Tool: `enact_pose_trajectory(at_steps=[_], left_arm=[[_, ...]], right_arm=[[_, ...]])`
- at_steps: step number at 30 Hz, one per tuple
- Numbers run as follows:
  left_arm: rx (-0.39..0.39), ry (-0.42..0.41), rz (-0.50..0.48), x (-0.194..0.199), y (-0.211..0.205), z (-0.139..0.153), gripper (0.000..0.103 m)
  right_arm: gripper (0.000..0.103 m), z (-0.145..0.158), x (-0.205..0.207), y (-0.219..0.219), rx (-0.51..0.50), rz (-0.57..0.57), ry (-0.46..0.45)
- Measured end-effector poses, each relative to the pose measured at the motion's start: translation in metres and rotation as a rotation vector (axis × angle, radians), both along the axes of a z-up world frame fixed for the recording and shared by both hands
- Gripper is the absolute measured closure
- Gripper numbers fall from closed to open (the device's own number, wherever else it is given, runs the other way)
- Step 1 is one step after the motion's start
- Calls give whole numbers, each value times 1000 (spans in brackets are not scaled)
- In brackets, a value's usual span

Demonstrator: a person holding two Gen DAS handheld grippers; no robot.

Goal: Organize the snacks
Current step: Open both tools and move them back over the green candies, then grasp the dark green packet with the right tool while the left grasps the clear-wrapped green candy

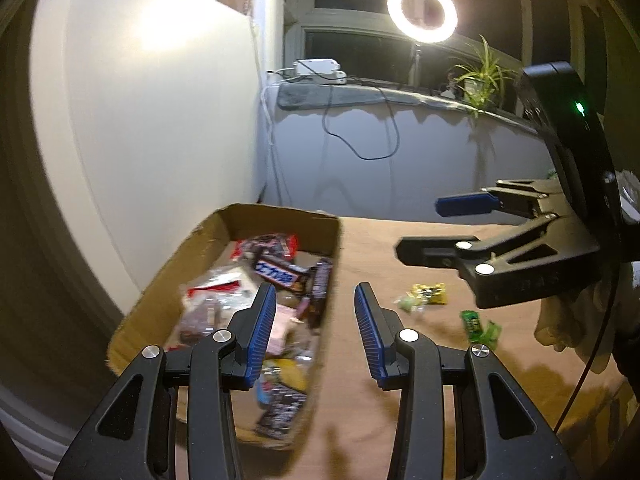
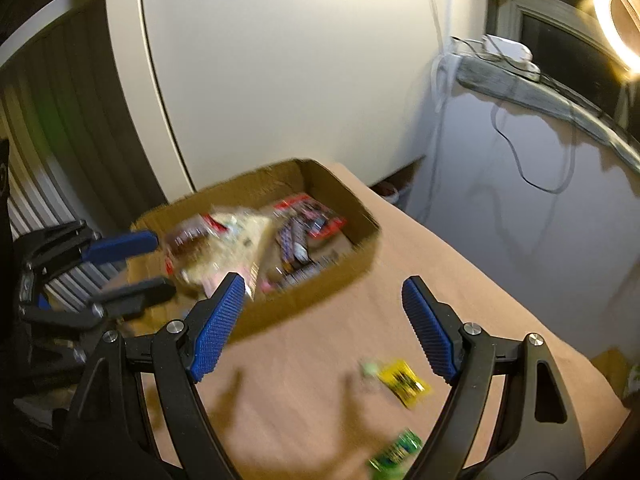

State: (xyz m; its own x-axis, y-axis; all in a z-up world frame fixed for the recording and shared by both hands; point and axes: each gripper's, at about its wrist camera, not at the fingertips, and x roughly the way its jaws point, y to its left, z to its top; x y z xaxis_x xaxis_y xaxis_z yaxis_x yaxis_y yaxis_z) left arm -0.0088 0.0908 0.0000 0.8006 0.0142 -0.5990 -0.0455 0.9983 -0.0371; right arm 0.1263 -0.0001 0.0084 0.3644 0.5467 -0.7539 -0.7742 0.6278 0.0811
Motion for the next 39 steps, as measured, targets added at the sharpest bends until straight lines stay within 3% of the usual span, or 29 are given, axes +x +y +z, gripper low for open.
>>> enact_pose_trajectory(at_steps=[7, 15, 27, 30, 32, 39], left_arm=[[-14, 24, -71, 12, -36, -6, 63], [-63, 100, -135, 37, -65, -29, 63], [-67, 223, -162, 79, -85, -70, 64], [-63, 244, -160, 87, -86, -80, 64], [-52, 255, -159, 92, -87, -86, 64], [-50, 289, -167, 103, -85, -99, 64]], right_arm=[[20, -21, -1, -63, -38, -73, 46], [20, -60, -14, -103, -96, -57, 110], [29, -95, -7, -102, -81, -5, 179], [44, -101, -5, -99, -80, 4, 195], [45, -105, -3, -98, -85, 4, 202], [50, -107, -8, -90, -134, 24, 161]])
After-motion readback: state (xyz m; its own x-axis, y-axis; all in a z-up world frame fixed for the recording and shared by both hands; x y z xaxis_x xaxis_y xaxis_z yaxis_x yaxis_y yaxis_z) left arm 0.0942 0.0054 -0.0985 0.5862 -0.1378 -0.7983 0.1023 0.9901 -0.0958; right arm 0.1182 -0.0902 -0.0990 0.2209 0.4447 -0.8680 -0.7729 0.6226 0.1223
